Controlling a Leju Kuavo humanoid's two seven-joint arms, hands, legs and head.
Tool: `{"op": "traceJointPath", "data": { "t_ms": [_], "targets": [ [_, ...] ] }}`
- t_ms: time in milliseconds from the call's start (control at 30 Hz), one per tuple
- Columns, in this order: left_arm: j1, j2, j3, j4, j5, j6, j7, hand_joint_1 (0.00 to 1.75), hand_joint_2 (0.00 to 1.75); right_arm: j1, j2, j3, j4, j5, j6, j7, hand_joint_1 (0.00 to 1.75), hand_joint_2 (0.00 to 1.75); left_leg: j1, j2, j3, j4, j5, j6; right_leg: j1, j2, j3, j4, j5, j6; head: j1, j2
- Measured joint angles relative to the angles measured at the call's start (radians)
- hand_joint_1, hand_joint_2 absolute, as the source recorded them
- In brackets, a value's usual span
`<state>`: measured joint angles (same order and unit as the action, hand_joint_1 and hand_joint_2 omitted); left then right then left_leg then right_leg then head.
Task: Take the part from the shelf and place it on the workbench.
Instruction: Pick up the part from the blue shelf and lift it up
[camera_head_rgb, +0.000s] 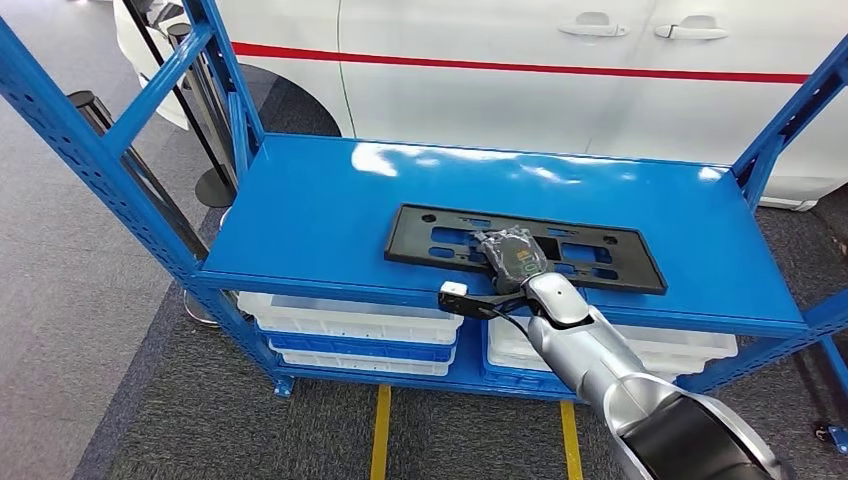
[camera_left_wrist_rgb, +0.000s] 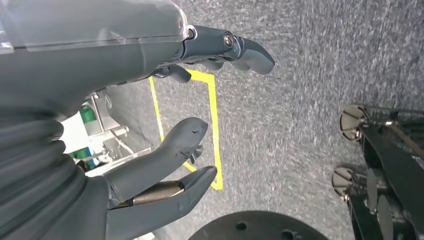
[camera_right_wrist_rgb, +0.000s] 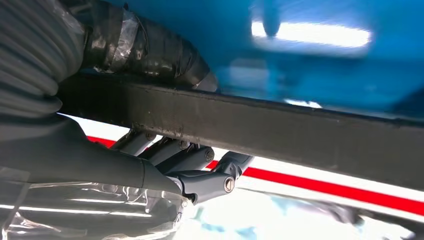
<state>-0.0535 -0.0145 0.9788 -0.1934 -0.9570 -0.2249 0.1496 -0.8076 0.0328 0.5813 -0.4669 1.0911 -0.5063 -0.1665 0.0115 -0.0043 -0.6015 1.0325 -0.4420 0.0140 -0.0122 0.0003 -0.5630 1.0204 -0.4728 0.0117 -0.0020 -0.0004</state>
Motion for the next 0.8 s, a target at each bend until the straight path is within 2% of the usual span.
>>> {"op": "traceJointPath", "data": {
  "t_ms": [133,200,233,300,333,367,400,433,500,533,567,667,700,733,800],
  "targets": [
    [0.0,0.001,0.004,0.0,-0.004,0.001,0.005,0.0,1.75,0.04,0.0,0.005,-0.109,-0.02,-0.012,-0.056,1.75,1.75,0.0,0.0,0.001,-0.006,0.004,0.009,-0.002,0.0,0.001,-0.004,0.003,0.008,0.0,0.0],
    [-0.001,0.001,0.007,0.0,-0.008,0.001,0.008,0.0,1.75,0.053,-0.005,0.006,-0.171,-0.028,-0.004,-0.057,1.75,1.75,0.005,0.004,0.005,-0.023,0.018,0.018,-0.001,0.0,-0.007,0.014,-0.018,0.014,0.0,0.0],
    [-0.002,0.001,0.007,0.0,-0.01,0.001,0.01,0.0,1.75,0.059,-0.009,0.008,-0.2,-0.033,0.002,-0.056,1.75,1.75,0.008,0.006,0.005,-0.031,0.024,0.021,-0.001,0.0,-0.022,0.05,-0.047,0.015,0.0,0.0],
    [-0.003,0.001,0.008,0.0,-0.015,-0.001,0.015,0.0,1.75,0.074,-0.018,0.012,-0.254,-0.045,0.013,-0.056,1.75,1.75,0.009,0.008,0.001,-0.035,0.029,0.025,-0.003,0.0,-0.073,0.172,-0.119,0.017,0.0,0.0],
    [-0.003,0.001,0.009,0.0,-0.017,-0.002,0.019,0.0,1.75,0.084,-0.024,0.014,-0.278,-0.049,0.017,-0.057,1.75,1.75,0.009,0.008,-0.001,-0.034,0.03,0.025,-0.004,0.0,-0.097,0.23,-0.141,0.019,0.0,0.0],
    [-0.003,0.001,0.011,0.0,-0.018,-0.004,0.023,0.0,1.75,0.094,-0.029,0.016,-0.3,-0.053,0.02,-0.06,1.75,1.75,0.01,0.007,-0.004,-0.032,0.03,0.024,-0.006,0.0,-0.107,0.261,-0.144,0.021,0.0,0.0],
    [-0.003,0.001,0.013,0.0,-0.018,-0.007,0.028,0.0,1.75,0.103,-0.034,0.018,-0.321,-0.055,0.023,-0.062,1.75,1.75,0.011,0.007,-0.006,-0.029,0.031,0.022,-0.009,0.0,-0.102,0.255,-0.127,0.023,0.0,0.0],
    [-0.003,0.0,0.014,0.0,-0.019,-0.009,0.032,0.0,1.75,0.109,-0.038,0.02,-0.34,-0.056,0.025,-0.063,1.75,1.75,0.012,0.006,-0.009,-0.024,0.03,0.02,-0.013,0.0,-0.078,0.212,-0.095,0.025,0.0,0.0],
    [-0.003,0.0,0.017,0.0,-0.022,-0.013,0.039,0.0,1.75,0.113,-0.045,0.023,-0.374,-0.055,0.027,-0.063,1.75,1.75,0.014,0.005,-0.018,-0.012,0.029,0.008,-0.016,0.001,-0.015,0.085,-0.042,0.026,0.0,0.0],
    [-0.003,0.0,0.018,0.0,-0.024,-0.014,0.041,0.0,1.75,0.113,-0.048,0.025,-0.389,-0.054,0.026,-0.063,1.75,1.75,0.013,0.004,-0.022,-0.007,0.03,0.0,-0.015,0.003,0.004,0.044,-0.028,0.022,0.0,0.0],
    [-0.004,0.0,0.02,0.0,-0.026,-0.015,0.043,0.0,1.75,0.115,-0.051,0.028,-0.403,-0.052,0.025,-0.062,1.75,1.75,0.012,0.003,-0.026,-0.004,0.033,-0.008,-0.012,0.005,0.01,0.025,-0.026,0.016,0.0,0.0],
    [-0.004,-0.001,0.024,0.0,-0.03,-0.017,0.043,0.0,1.75,0.12,-0.056,0.035,-0.432,-0.043,0.02,-0.06,1.75,1.75,0.013,0.002,-0.036,-0.002,0.039,-0.031,-0.009,0.007,-0.004,0.024,-0.015,-0.01,0.0,0.0],
    [-0.003,-0.002,0.024,0.0,-0.03,-0.017,0.043,0.0,1.75,0.121,-0.057,0.036,-0.438,-0.041,0.019,-0.06,1.75,1.75,0.015,0.002,-0.045,0.011,0.022,-0.036,-0.009,0.005,-0.011,0.023,-0.007,-0.02,0.0,0.0],
    [-0.003,-0.002,0.024,0.0,-0.03,-0.017,0.043,0.0,1.75,0.122,-0.058,0.038,-0.444,-0.039,0.019,-0.059,1.75,1.75,0.016,0.003,-0.058,0.042,-0.009,-0.039,-0.01,0.003,-0.018,0.02,0.001,-0.03,0.0,0.0],
    [-0.003,-0.003,0.024,0.0,-0.03,-0.017,0.044,0.0,1.75,0.123,-0.059,0.04,-0.45,-0.038,0.019,-0.059,1.75,1.75,0.016,0.003,-0.096,0.158,-0.1,-0.041,-0.005,0.001,-0.037,0.02,0.016,-0.042,0.0,0.0]
  ]
}}
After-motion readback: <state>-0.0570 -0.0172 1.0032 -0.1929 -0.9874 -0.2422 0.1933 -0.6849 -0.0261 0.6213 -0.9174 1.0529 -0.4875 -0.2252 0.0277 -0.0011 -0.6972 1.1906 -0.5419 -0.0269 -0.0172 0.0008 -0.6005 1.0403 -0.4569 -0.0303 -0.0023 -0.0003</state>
